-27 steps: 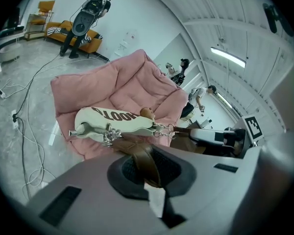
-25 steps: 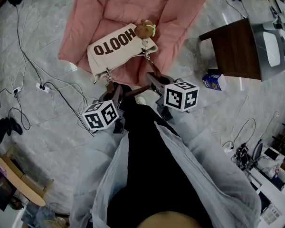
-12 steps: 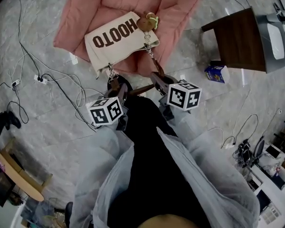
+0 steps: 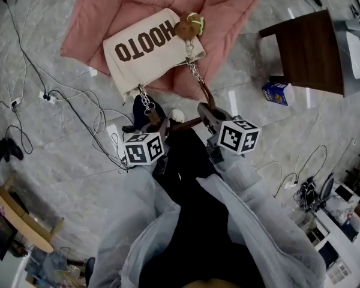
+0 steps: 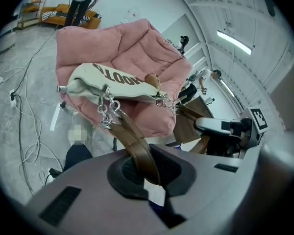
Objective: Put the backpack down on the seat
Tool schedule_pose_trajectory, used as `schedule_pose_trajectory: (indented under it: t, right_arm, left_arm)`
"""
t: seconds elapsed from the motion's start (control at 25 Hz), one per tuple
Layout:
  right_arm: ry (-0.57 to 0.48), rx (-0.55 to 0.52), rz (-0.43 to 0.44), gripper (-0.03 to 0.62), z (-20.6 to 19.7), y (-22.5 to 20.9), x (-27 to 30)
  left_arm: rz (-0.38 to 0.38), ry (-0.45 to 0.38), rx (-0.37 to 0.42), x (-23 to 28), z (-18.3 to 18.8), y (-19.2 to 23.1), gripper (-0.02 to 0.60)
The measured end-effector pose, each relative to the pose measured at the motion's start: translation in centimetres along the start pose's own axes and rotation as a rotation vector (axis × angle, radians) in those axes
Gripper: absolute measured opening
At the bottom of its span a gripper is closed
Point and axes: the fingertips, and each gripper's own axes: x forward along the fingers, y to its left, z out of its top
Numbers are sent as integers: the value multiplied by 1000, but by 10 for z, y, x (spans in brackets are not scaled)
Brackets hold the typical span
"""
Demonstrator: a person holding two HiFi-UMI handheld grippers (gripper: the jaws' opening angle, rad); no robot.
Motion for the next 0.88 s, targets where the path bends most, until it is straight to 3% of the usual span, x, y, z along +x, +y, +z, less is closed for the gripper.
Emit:
schedule_pose_trajectory:
  t: [0.24, 0.44, 0.68, 0.72, 0.8, 0.88]
  right_arm:
    - [60, 18, -19, 9, -35, -28, 9]
    - [45, 51, -33, 11, -35, -36, 17]
    - [38, 53, -71, 14, -31, -39, 26]
    - [37, 56, -75, 52, -30, -39, 27]
    - [37, 81, -82, 221, -28, -40, 31]
    - [22, 96, -91, 328, -24, -41, 33]
  left_arm:
    - [15, 76, -42, 22, -29, 17, 15]
    - [-2, 63, -48, 27, -26, 22, 17]
    - [29, 37, 10, 30, -14, 25, 25]
    - [20, 26, -6, 30, -10, 25, 73]
    - [-12, 13, -51, 31, -6, 25, 336]
    - [-19, 2, -66, 30, -3, 27, 351]
